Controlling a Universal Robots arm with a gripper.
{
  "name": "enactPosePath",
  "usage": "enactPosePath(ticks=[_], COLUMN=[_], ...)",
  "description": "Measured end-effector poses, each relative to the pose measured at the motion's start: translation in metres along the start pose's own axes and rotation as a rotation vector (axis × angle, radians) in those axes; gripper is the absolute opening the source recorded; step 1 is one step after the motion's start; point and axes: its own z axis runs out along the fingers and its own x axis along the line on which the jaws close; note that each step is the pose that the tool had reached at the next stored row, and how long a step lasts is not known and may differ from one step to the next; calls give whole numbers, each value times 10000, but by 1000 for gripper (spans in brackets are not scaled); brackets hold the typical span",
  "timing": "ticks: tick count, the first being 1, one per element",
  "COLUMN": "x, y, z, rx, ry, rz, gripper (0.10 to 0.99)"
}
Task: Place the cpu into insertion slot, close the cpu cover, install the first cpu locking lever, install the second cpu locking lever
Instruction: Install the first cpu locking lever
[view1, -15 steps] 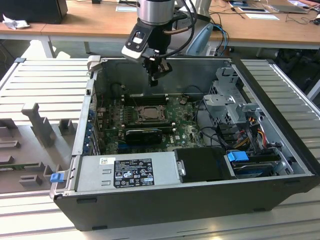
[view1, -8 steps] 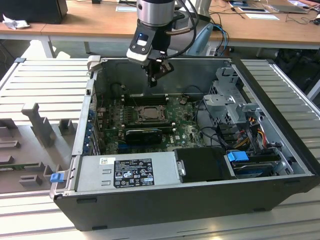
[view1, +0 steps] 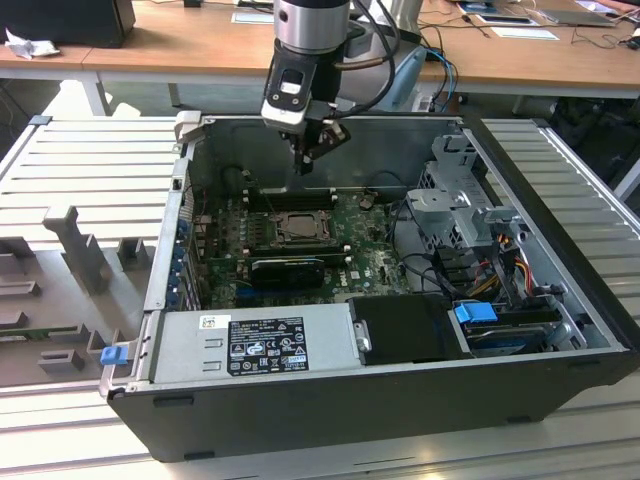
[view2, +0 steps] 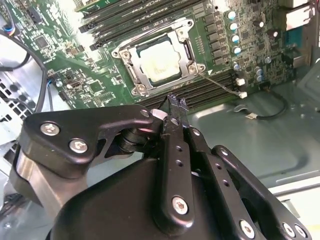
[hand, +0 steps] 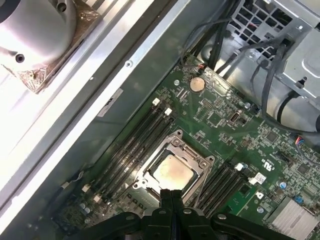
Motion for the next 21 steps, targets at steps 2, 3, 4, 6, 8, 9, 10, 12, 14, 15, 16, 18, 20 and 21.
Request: enactPosePath(ticks=[2,3,4,6,8,9,10,12,14,15,16,18,20,21], x=[0,0,0,0,0,0,0,-1,-1,-1,-1,-1,-1,-1], y=[0,0,0,0,0,0,0,-1,-1,-1,-1,-1,-2,-2], z=[1,2,2,3,4,6,7,13,15,17,17,19,20,20], rx=[12,16,22,37,46,60,69,95,123,133,142,161,177,182], ry=[12,16,24,39,49,64,74,101,123,136,145,166,182,187], rz=[-238,-305,-451,-735,-923,-1206,-1391,-1897,-2370,-2618,-2782,-3183,-3480,-3582], gripper=[106,106,106,106,106,106,106,106,106,106,106,106,106,106])
